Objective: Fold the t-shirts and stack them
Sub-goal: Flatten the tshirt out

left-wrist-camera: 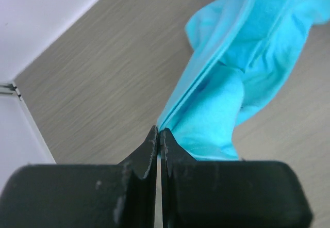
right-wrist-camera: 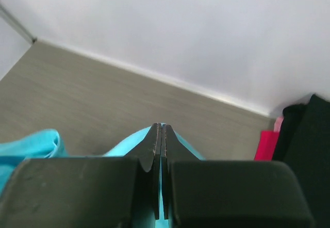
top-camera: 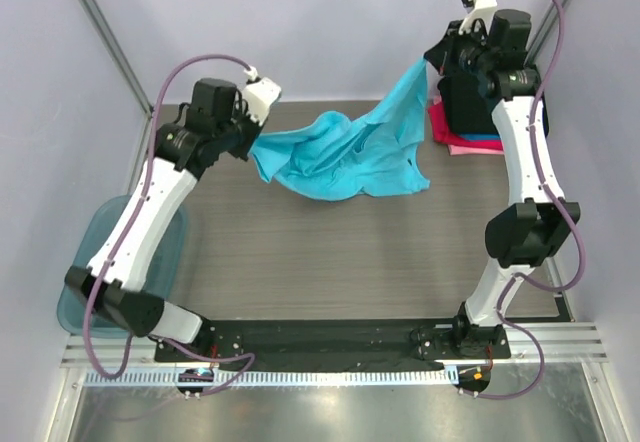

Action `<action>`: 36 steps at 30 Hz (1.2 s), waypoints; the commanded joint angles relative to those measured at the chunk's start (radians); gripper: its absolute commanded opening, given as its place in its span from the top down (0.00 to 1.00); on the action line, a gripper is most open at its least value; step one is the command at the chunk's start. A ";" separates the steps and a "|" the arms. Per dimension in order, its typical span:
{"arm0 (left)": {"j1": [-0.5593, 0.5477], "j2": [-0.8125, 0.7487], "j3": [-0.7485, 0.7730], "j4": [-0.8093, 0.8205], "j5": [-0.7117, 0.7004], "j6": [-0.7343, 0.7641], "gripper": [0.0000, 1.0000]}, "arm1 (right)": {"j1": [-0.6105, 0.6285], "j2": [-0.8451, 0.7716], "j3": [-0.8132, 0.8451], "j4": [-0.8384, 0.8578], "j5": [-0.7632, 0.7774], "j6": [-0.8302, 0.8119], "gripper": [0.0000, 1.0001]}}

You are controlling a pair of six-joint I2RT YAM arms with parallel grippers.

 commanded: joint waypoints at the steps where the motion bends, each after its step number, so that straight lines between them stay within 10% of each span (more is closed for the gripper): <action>1: -0.028 -0.085 -0.156 -0.093 0.036 0.041 1.00 | 0.008 -0.147 -0.056 -0.100 -0.046 -0.061 0.99; 7: -0.028 -0.317 -0.490 -0.197 0.098 0.055 0.97 | 0.008 -0.386 -0.409 -0.245 -0.041 -0.220 0.99; 11: -0.029 -0.355 -0.607 -0.178 0.124 0.024 0.63 | 0.008 -0.417 -0.585 -0.250 -0.047 -0.236 0.99; 17: -0.073 -0.113 -0.382 -0.107 0.250 0.049 0.47 | 0.009 -0.312 -0.609 -0.183 0.000 -0.204 0.99; 27: -0.423 0.371 -0.116 -0.008 0.044 0.086 0.55 | 0.008 0.003 -0.273 -0.137 0.039 -0.170 0.99; 36: -0.494 0.680 0.163 0.029 -0.028 0.017 0.53 | -0.021 0.189 -0.064 -0.143 0.037 -0.168 0.99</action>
